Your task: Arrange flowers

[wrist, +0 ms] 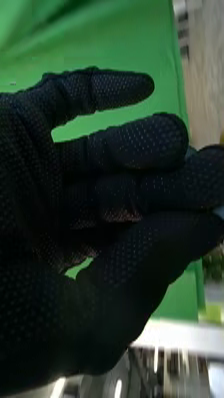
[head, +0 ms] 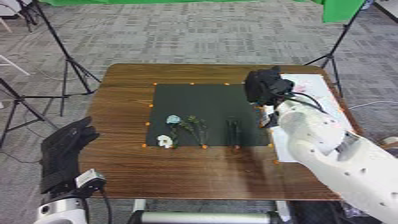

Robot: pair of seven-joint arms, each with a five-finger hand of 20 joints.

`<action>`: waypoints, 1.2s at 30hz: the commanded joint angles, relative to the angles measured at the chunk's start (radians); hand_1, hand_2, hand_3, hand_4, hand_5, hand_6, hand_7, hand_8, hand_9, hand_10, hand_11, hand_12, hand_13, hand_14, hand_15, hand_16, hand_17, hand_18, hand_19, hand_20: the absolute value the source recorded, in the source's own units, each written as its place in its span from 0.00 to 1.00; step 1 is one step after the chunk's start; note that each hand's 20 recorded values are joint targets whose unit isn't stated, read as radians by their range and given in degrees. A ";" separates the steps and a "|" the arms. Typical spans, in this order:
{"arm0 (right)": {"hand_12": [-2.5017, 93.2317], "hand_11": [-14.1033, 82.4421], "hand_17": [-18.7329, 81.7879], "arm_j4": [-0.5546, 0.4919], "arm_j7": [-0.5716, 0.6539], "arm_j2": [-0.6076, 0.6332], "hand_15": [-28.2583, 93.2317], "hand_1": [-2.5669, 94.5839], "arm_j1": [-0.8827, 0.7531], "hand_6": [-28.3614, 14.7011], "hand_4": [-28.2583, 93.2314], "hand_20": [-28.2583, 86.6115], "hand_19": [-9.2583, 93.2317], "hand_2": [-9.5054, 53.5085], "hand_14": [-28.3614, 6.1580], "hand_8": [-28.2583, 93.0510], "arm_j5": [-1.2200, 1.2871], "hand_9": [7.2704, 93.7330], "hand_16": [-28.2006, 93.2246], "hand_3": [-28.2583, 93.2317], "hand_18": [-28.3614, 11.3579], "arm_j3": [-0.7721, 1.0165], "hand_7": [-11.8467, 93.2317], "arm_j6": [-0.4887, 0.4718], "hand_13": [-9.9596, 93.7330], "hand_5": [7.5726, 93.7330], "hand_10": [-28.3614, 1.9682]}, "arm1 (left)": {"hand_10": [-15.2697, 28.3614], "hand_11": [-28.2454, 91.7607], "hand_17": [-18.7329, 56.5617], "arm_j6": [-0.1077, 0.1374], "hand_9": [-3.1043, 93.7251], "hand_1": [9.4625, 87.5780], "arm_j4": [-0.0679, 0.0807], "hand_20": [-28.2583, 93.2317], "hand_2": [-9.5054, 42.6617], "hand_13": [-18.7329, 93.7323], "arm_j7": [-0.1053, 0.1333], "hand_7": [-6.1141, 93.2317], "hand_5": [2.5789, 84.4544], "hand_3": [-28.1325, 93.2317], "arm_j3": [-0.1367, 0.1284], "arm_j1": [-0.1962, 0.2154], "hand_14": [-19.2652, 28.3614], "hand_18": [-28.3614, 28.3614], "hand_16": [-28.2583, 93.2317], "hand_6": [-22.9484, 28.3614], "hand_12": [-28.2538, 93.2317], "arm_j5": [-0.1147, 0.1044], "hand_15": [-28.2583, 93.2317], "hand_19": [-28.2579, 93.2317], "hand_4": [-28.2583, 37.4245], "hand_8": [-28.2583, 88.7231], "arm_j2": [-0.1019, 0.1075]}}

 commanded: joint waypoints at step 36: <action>0.46 0.33 0.27 0.355 0.043 -0.495 0.76 0.59 0.053 0.68 0.00 0.47 0.75 0.00 0.64 0.26 -0.233 0.93 0.57 0.89 0.11 -0.188 0.46 -0.043 0.67 0.81 0.78 | 0.92 0.66 0.20 -0.090 0.47 0.25 0.040 0.61 0.28 0.46 -0.090 0.26 0.62 0.91 0.021 -0.096 1.00 0.92 0.04 0.78 0.34 0.078 0.93 0.68 0.20 0.16 -0.042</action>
